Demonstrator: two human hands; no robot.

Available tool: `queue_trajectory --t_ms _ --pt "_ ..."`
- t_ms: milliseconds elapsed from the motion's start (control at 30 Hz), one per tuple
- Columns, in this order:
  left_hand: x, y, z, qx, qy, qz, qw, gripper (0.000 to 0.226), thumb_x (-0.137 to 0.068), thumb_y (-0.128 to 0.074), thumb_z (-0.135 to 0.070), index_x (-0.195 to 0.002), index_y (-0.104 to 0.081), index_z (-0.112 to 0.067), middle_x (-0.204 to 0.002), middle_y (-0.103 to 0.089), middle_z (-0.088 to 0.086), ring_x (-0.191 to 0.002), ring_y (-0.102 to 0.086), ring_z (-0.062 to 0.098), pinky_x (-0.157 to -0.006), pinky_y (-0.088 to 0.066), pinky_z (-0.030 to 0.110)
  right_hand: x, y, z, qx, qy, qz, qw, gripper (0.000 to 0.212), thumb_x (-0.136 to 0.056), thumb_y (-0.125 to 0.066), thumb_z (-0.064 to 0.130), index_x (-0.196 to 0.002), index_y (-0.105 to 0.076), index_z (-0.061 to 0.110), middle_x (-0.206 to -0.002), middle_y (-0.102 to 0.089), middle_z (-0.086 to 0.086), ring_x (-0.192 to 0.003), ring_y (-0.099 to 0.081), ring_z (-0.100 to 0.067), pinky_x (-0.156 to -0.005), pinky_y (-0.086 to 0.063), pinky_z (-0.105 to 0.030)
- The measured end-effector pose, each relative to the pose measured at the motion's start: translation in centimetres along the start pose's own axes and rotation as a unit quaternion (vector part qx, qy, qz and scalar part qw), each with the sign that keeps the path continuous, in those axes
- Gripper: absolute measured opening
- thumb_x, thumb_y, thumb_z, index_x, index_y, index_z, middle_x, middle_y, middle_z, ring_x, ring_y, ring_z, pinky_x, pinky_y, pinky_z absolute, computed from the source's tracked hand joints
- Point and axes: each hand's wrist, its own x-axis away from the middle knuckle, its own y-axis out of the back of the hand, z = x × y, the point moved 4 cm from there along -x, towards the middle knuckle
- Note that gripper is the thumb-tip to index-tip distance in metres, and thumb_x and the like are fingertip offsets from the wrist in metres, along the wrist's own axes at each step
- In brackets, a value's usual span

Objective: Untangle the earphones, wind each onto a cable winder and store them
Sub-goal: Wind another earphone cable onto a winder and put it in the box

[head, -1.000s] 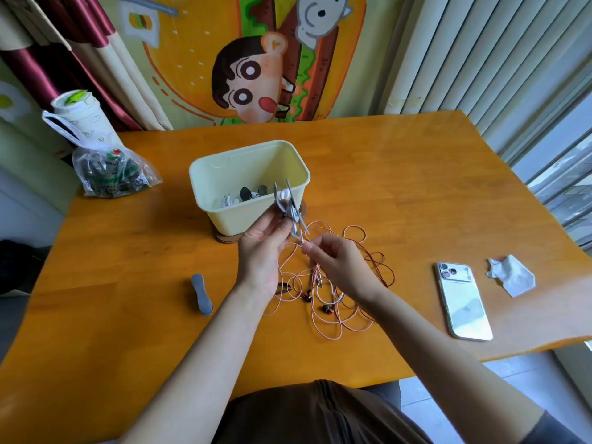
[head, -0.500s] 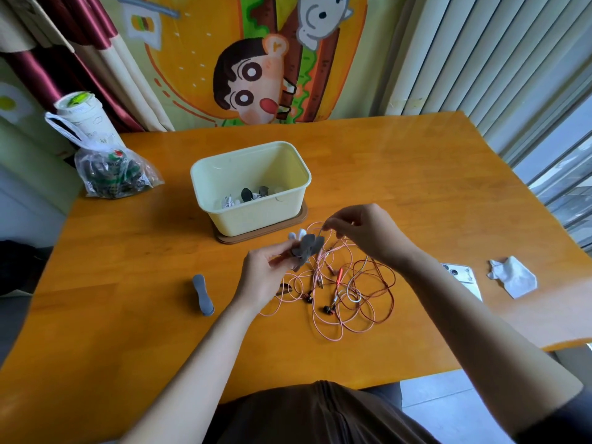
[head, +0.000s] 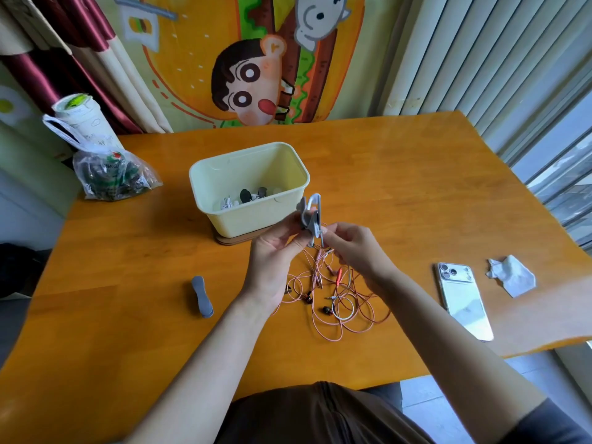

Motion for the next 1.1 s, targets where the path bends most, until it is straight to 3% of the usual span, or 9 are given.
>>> queue_trajectory --t_ms 167,300,433,567,700,833,900,1000,1100 --pt "-0.3 0.8 0.5 0.096 0.055 -0.058 0.992 0.043 -0.075 -0.06 -0.009 -0.117 -0.064 -0.014 -0.112 -0.07 -0.001 -0.114 -0.061 0.021 -0.099 -0.049 0.039 0.3 -1.5 -0.2 -0.01 -0.006 0.02 1.0 0.024 -0.095 -0.054 0.021 -0.074 -0.062 0.014 -0.061 -0.058 0.005 -0.047 -0.035 -0.006 -0.044 -0.026 -0.019" --pt "-0.5 1.7 1.2 0.093 0.063 -0.121 0.986 0.036 -0.088 -0.055 0.0 -0.119 -0.062 -0.016 -0.108 -0.071 -0.005 -0.109 -0.063 0.015 -0.095 -0.051 0.032 1.0 -2.6 -0.4 0.043 0.016 0.039 0.998 0.023 -0.096 -0.052 0.021 -0.076 -0.063 0.021 -0.063 -0.06 0.008 -0.044 -0.034 -0.004 -0.042 -0.025 -0.016" --pt "-0.6 3.2 1.5 -0.131 0.007 -0.144 0.981 0.033 -0.088 -0.063 -0.002 -0.111 -0.067 -0.025 -0.105 -0.071 -0.011 -0.102 -0.063 -0.001 -0.085 -0.049 0.013 1.3 -2.7 0.5 0.146 0.062 0.029 0.987 0.02 -0.096 -0.051 0.022 -0.087 -0.069 0.018 -0.063 -0.058 0.011 -0.039 -0.04 -0.003 -0.041 -0.027 -0.011" --pt "-0.7 4.4 1.9 -0.27 -0.031 -0.137 0.952 0.035 -0.085 -0.065 0.004 -0.115 -0.067 -0.015 -0.099 -0.067 -0.016 -0.093 -0.059 -0.018 -0.082 -0.045 0.005 1.5 -2.0 1.6 0.196 0.077 0.061 0.976 0.022 -0.097 -0.051 0.02 -0.094 -0.071 0.012 -0.065 -0.057 0.012 -0.04 -0.044 0.0 -0.04 -0.03 -0.01" --pt "-1.0 4.8 2.6 -0.337 -0.028 -0.073 0.938 0.036 -0.084 -0.067 0.002 -0.115 -0.069 -0.016 -0.102 -0.07 -0.011 -0.094 -0.062 -0.009 -0.087 -0.049 0.018 0.8 -0.2 2.4 0.244 0.075 0.058 0.965 0.022 -0.096 -0.052 0.023 -0.087 -0.07 0.015 -0.064 -0.056 0.015 -0.042 -0.045 -0.001 -0.042 -0.032 -0.012" --pt "-1.0 4.4 3.3 -0.38 -0.002 -0.022 0.925 0.037 -0.084 -0.069 -0.005 -0.118 -0.068 -0.021 -0.104 -0.072 -0.003 -0.101 -0.064 0.017 -0.092 -0.052 0.041 0.2 1.4 2.9 0.292 0.089 0.044 0.951 0.021 -0.094 -0.055 0.029 -0.088 -0.073 0.019 -0.068 -0.062 0.009 -0.059 -0.056 -0.014 -0.049 -0.038 -0.021" --pt "-1.0 4.4 3.2 -0.38 0.004 -0.003 0.925 0.036 -0.085 -0.069 -0.008 -0.117 -0.068 -0.024 -0.102 -0.073 -0.003 -0.1 -0.064 0.023 -0.091 -0.052 0.046 -0.1 1.8 2.9 0.284 0.099 0.03 0.953 0.021 -0.091 -0.059 0.03 -0.089 -0.074 0.015 -0.069 -0.06 0.008 -0.059 -0.052 -0.01 -0.051 -0.039 -0.018" --pt "-0.9 4.2 2.6 -0.36 0.017 0.024 0.933 0.037 -0.084 -0.068 -0.005 -0.115 -0.069 -0.026 -0.102 -0.073 -0.004 -0.101 -0.066 0.02 -0.094 -0.052 0.044 -0.6 2.2 2.9 0.261 0.107 0.015 0.959 0.021 -0.083 -0.068 0.035 -0.081 -0.072 0.015 -0.065 -0.058 0.01 -0.055 -0.046 -0.004 -0.05 -0.037 -0.014" --pt "-0.5 3.8 1.9 -0.292 0.045 0.054 0.954 0.039 -0.084 -0.066 0.003 -0.114 -0.067 -0.023 -0.106 -0.073 -0.002 -0.103 -0.067 0.011 -0.096 -0.052 0.032 -1.0 2.4 3.0 0.213 0.114 0.013 0.97 0.024 -0.073 -0.07 0.043 -0.073 -0.068 0.019 -0.064 -0.06 0.009 -0.053 -0.046 -0.001 -0.049 -0.036 -0.014"
